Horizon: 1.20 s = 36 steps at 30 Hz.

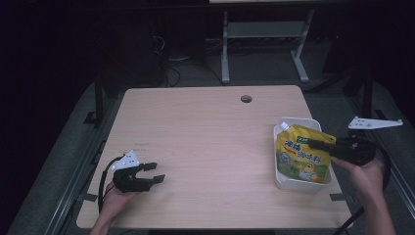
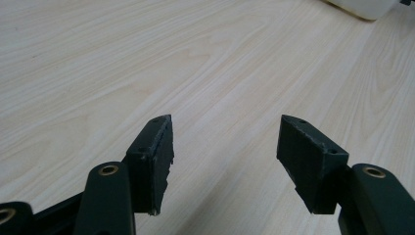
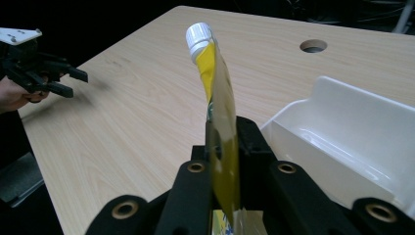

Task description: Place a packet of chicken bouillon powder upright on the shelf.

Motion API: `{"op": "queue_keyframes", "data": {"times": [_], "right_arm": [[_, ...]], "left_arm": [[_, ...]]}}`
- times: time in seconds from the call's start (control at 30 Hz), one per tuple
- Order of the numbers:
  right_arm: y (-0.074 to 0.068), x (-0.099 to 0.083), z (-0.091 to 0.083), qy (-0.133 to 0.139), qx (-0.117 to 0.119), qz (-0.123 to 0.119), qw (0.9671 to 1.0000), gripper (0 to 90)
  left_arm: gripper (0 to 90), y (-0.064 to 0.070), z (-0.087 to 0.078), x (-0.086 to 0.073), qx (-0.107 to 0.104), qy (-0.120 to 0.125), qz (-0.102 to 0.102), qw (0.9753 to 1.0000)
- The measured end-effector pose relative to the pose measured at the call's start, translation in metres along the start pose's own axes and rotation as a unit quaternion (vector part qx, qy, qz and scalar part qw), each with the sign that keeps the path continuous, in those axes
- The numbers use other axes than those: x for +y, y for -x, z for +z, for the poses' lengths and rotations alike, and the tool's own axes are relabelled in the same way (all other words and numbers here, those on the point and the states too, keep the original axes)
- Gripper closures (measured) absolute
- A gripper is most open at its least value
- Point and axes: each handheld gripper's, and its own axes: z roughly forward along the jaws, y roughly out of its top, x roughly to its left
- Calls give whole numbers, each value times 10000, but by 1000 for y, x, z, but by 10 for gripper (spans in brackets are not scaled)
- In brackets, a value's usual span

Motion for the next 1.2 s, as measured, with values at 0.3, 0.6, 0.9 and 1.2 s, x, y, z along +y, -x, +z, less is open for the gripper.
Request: {"op": "queue_keyframes", "data": {"times": [0.3, 0.6, 0.9, 1.2], "right_arm": [[5, -14, -11, 27, -32, 53, 10000, 888], [16, -33, -19, 178, -3, 274, 9995, 891], [14, -30, -20, 135, -74, 242, 9996, 833], [5, -14, -25, 186, -219, 135, 9995, 697]], "left_arm": [[383, 0, 0, 0, 5, -11, -5, 10000], [383, 1, 1, -1, 6, -41, 3, 10000], [384, 0, 1, -1, 0, -43, -10, 10000], [383, 0, 1, -1, -7, -48, -20, 10000]]}}
